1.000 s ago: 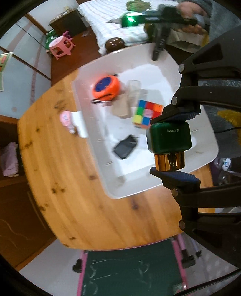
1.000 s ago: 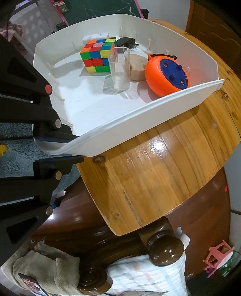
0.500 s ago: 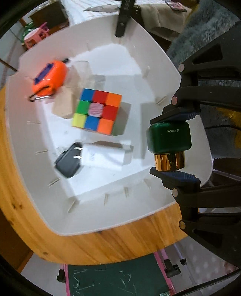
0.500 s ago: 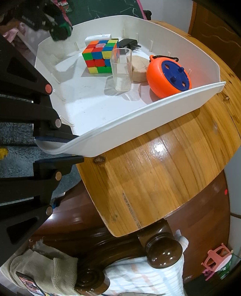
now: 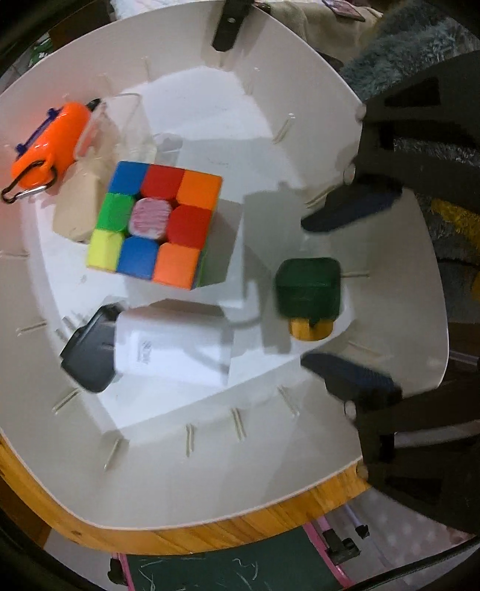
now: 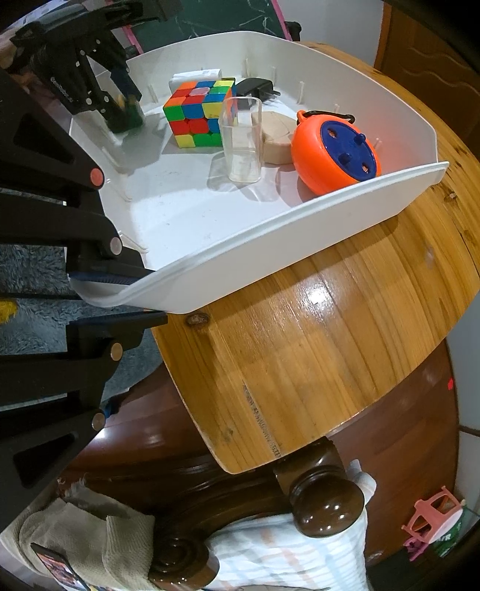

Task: Organize rigid objects
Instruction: 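Carry the green plug adapter into the white tray with the left gripper and release it, then move the left gripper toward the pink tape roll on the table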

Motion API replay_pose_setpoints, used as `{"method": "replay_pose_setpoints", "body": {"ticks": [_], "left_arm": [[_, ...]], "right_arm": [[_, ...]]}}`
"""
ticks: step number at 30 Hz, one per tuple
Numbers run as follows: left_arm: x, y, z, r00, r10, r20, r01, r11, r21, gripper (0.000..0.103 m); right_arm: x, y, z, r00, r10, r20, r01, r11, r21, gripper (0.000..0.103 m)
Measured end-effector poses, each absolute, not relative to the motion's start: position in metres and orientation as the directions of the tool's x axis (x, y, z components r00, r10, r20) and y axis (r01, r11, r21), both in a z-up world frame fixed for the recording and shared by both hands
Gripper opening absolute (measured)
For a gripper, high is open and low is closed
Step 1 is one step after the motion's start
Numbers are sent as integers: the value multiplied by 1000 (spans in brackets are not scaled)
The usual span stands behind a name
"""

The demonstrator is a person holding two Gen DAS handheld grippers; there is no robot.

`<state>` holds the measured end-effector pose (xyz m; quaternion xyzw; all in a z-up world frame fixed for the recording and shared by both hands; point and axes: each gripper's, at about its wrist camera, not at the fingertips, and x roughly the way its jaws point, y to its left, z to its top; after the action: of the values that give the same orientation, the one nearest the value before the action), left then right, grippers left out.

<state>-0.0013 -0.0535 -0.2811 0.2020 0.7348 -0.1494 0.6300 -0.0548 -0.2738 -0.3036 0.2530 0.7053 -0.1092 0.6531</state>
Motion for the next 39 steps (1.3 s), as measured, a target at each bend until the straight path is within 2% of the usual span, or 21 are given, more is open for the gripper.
{"method": "replay_pose_setpoints", "body": {"ticks": [1, 21, 29, 39], "left_arm": [[0, -53, -279, -121, 106, -987, 482, 875, 35, 82], [33, -73, -208, -37, 56, -998, 564, 825, 25, 82], [63, -101, -175, 87, 82, -993, 649, 751, 119, 82], [102, -142, -127, 293, 51, -955, 726, 638, 257, 82]], "right_arm": [[-55, -274, -304, -19, 216, -976, 502, 847, 177, 14], [-56, -282, -309, -25, 237, -971, 532, 826, 188, 14], [-61, -284, -309, -13, 241, -970, 545, 815, 196, 14], [-65, -281, -304, 13, 221, -975, 564, 804, 189, 14]]}}
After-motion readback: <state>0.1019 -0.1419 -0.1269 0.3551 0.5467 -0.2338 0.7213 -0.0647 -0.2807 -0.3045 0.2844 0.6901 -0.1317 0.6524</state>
